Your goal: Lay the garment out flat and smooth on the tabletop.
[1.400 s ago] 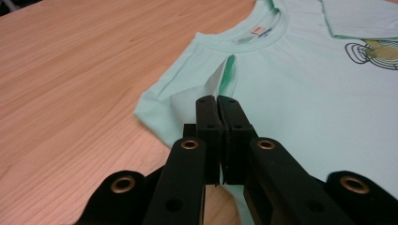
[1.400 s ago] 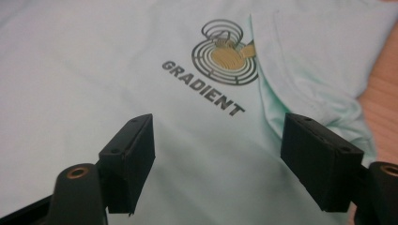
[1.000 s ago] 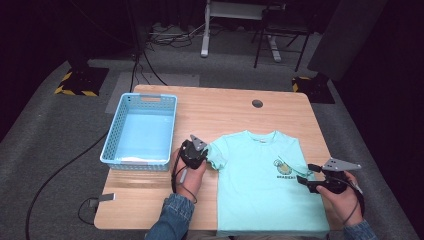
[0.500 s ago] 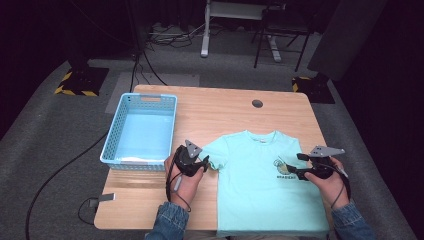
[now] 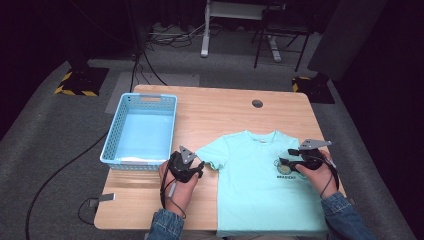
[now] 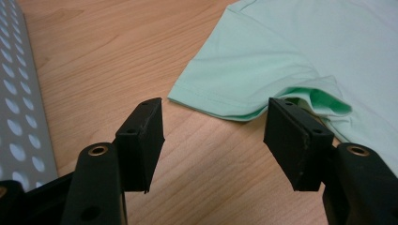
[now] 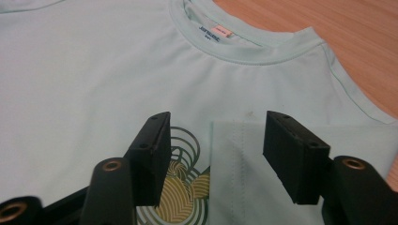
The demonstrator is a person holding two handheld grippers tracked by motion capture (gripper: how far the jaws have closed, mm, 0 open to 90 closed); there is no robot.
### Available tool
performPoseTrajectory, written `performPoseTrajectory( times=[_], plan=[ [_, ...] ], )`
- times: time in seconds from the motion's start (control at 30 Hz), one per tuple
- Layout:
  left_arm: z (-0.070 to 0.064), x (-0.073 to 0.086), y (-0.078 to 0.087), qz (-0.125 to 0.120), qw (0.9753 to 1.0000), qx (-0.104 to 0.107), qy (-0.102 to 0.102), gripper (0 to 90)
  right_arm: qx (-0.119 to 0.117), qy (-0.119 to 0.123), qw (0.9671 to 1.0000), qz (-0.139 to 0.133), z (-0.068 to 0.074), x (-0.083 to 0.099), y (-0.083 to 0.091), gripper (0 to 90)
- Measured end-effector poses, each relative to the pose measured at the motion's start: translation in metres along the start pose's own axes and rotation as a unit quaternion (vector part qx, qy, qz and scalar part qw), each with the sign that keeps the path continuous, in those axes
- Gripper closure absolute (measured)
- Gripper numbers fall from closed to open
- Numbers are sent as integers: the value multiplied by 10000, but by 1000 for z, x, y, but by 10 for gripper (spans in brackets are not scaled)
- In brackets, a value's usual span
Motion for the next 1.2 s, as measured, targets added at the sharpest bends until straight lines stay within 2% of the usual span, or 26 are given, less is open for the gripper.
performPoseTrajectory(
  times=[0.27,0.33,0.43,0.5,0.7,0.9,1.07,1.2],
  plan=[
    [-1,5,0,32,10000,11,-13,377,55,-7,9997,232,-5,3,-13,597],
    [-2,6,0,48,10000,16,-43,377,19,-63,9998,184,-6,3,-13,658],
    [-3,7,-1,47,10000,34,-55,383,49,-88,9996,252,-5,4,-11,803],
    [-4,7,-2,51,10000,48,-60,385,49,-69,9996,270,-5,3,-11,855],
    [-6,7,-2,66,9999,87,-86,389,126,-39,9997,182,-5,1,-6,872],
    [-9,5,-2,45,9999,115,-97,391,245,-115,9996,67,-14,0,5,872],
    [-14,2,-2,32,9997,184,-179,392,411,-203,9989,-6,-25,4,18,872],
    [-19,-3,-5,22,9994,269,-232,392,645,-362,9972,-73,-43,12,34,869]
  ],
)
Point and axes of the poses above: each handheld gripper's, and its own axes: y roughly backward along the jaws, x roughly out of its underside, z roughly to its left, the point moved 4 cm from there along -y, roughly forward along the jaws, and after that the axes turned 10 degrees about z, right-handed, at the moved point
